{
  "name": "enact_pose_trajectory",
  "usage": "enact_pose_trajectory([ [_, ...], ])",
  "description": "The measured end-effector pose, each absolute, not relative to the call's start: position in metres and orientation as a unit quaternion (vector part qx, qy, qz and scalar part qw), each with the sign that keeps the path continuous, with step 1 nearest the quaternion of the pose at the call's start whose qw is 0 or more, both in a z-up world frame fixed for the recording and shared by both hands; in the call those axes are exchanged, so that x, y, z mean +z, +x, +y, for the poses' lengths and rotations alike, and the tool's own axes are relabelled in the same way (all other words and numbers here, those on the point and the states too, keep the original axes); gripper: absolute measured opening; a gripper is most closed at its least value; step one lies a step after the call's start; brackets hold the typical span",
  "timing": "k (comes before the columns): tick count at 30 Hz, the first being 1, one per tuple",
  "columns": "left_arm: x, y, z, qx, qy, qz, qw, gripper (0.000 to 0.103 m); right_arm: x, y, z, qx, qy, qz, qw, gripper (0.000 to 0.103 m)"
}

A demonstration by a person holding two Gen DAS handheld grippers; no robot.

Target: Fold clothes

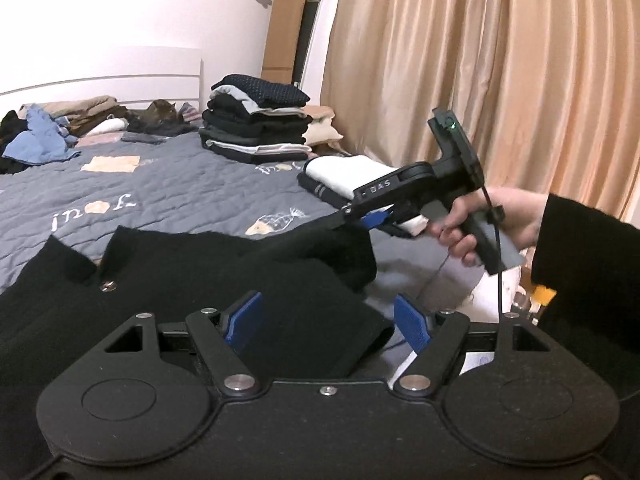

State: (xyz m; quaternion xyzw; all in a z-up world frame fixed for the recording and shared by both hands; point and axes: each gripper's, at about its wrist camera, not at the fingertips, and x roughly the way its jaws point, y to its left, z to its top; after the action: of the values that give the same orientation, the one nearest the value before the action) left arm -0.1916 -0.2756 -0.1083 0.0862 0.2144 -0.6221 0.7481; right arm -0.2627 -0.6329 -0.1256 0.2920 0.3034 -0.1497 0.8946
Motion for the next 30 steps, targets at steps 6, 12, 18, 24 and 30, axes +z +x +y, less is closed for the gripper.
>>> enact_pose_trajectory([
  [6, -0.115, -0.201, -0.296, -0.639, 0.102, 0.210, 0.733, 0.071, -0.134, -0.260, -0.646, -0.139, 0.316, 0.290, 0.892, 0.050],
  [12, -0.132, -0.224, -0.315, -0.642, 0.172, 0.199, 0.720, 0.071, -0.144, -0.258, -0.654, -0.143, 0.334, 0.288, 0.886, 0.050],
  [18, -0.151, -0.236, -0.328, -0.629, 0.227, 0.183, 0.721, 0.058, -0.149, -0.253, -0.665, -0.162, 0.343, 0.281, 0.882, 0.050],
  [24, -0.166, -0.237, -0.338, -0.597, 0.258, 0.166, 0.741, 0.041, -0.152, -0.248, -0.667, -0.168, 0.350, 0.274, 0.880, 0.050],
  [30, -0.168, -0.241, -0.343, -0.592, 0.268, 0.155, 0.744, 0.032, -0.156, -0.243, -0.664, -0.168, 0.354, 0.282, 0.876, 0.041],
])
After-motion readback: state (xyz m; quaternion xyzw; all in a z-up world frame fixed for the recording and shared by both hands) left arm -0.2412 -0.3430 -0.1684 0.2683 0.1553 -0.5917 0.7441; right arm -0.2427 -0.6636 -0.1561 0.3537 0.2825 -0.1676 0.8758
